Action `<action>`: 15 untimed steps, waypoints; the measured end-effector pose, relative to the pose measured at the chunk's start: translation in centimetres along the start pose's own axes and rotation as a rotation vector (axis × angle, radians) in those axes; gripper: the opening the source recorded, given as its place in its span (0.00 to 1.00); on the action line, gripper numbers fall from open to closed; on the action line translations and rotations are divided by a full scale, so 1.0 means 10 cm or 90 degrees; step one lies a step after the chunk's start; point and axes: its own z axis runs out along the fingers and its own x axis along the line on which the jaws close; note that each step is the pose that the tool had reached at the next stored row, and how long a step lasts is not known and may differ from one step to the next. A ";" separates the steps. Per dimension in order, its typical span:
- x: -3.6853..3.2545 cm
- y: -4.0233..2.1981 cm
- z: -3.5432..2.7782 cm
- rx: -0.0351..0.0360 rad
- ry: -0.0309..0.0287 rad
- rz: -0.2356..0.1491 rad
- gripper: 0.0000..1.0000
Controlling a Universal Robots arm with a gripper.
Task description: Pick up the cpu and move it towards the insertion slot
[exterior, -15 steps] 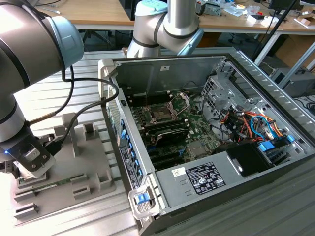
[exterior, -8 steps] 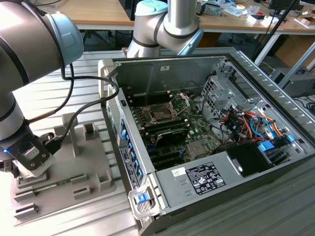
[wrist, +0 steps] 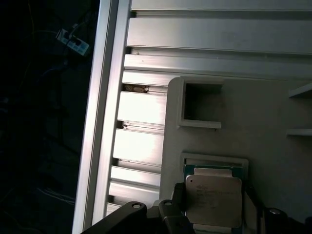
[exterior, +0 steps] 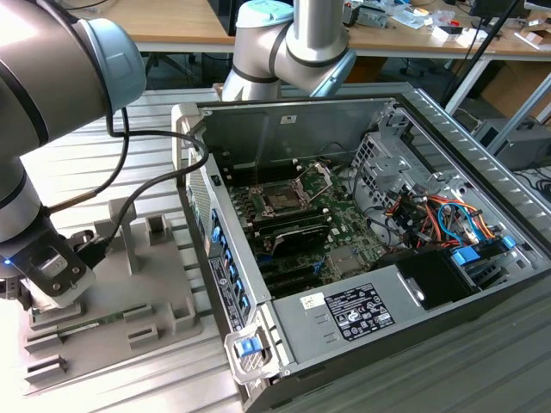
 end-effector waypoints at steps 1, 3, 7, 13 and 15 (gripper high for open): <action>0.000 0.000 -0.009 0.0000 0.0000 0.000 0.55; 0.000 0.001 -0.018 0.0000 0.0000 0.000 0.55; 0.000 0.002 -0.041 0.0000 0.0000 0.000 0.55; 0.000 0.003 -0.077 0.0000 0.0000 0.000 0.55; 0.000 0.004 -0.095 0.0000 0.0000 0.000 0.55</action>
